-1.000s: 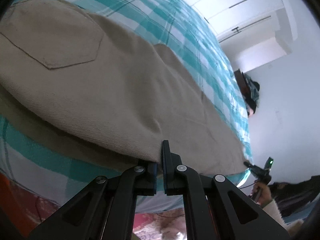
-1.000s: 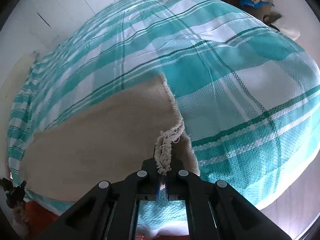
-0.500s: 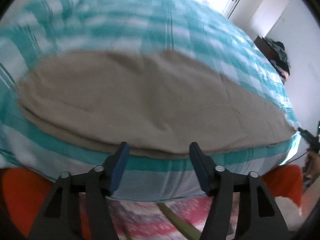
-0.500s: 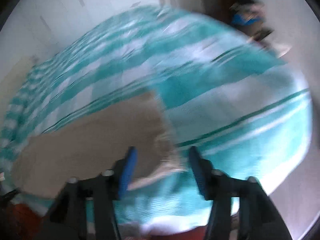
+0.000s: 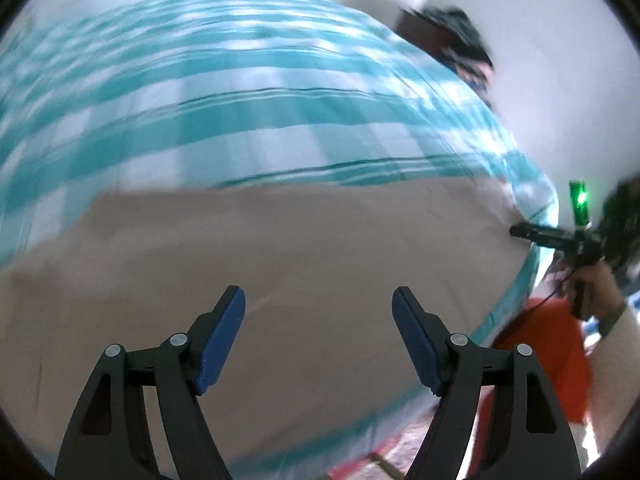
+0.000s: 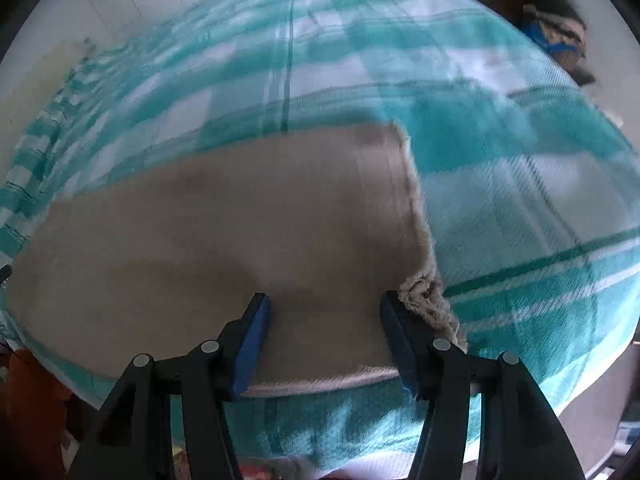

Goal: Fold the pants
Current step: 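Lay the cuff down and open both tools, releasing the trousers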

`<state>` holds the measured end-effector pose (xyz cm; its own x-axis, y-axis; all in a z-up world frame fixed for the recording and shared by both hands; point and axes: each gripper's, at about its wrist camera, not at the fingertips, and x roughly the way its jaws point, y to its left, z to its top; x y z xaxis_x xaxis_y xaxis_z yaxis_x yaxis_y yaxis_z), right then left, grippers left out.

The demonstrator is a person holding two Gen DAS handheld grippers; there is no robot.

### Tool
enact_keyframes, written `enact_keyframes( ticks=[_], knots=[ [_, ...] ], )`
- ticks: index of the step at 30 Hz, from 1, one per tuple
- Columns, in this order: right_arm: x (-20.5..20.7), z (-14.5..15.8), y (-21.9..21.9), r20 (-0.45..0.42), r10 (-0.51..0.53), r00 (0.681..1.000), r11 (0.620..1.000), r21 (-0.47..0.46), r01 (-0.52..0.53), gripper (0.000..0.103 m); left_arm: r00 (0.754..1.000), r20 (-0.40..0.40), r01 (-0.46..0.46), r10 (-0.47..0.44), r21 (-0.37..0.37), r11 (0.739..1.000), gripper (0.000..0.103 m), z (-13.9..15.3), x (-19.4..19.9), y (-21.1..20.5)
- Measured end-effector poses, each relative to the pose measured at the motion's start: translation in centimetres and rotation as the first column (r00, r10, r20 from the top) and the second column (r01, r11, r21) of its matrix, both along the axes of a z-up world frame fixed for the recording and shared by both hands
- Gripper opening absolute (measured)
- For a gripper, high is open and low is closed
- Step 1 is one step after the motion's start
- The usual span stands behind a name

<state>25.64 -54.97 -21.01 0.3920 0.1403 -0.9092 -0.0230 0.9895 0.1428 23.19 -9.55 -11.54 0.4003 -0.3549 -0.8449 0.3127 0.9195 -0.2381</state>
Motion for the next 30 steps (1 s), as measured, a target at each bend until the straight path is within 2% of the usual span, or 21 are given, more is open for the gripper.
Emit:
enact_keyframes(
  ticks=[2,6,12,18,22,30],
  knots=[
    [-0.2,-0.3,0.5,-0.003,0.009,1.000,1.000,-0.030,-0.009,0.058,0.999,-0.004,0.033,-0.033,0.013,0.999,0.078,-0.7,1.8,-2.7],
    [-0.6,-0.1,1.5,0.009,0.029,1.000,0.994,-0.104,-0.028,0.058,0.999,-0.030,0.027,-0.026,0.041,0.999,0.078,-2.6,4.2,-5.9],
    [-0.5,0.6,1.6,0.038,0.013,0.999,0.987,-0.161,-0.007,0.058,0.999,-0.039,0.020,-0.017,0.085,0.996,0.078,-3.7,3.6,-7.4],
    [-1.7,2.4,2.7,0.151,-0.007,0.988,0.951,-0.304,0.054,0.061,0.999,-0.041,-0.006,0.010,0.108,0.994,0.078,-4.2,3.8,-7.7],
    [-2.8,4.1,2.4,0.253,-0.038,0.967,0.939,-0.321,0.121,0.064,0.999,-0.038,-0.010,0.015,0.122,0.993,0.078,-4.4,3.9,-8.1],
    [-3.0,5.0,1.8,0.303,-0.074,0.950,0.939,-0.299,0.169,0.064,0.999,-0.037,0.003,0.002,0.138,0.990,0.078,-4.7,3.8,-9.0]
  ],
)
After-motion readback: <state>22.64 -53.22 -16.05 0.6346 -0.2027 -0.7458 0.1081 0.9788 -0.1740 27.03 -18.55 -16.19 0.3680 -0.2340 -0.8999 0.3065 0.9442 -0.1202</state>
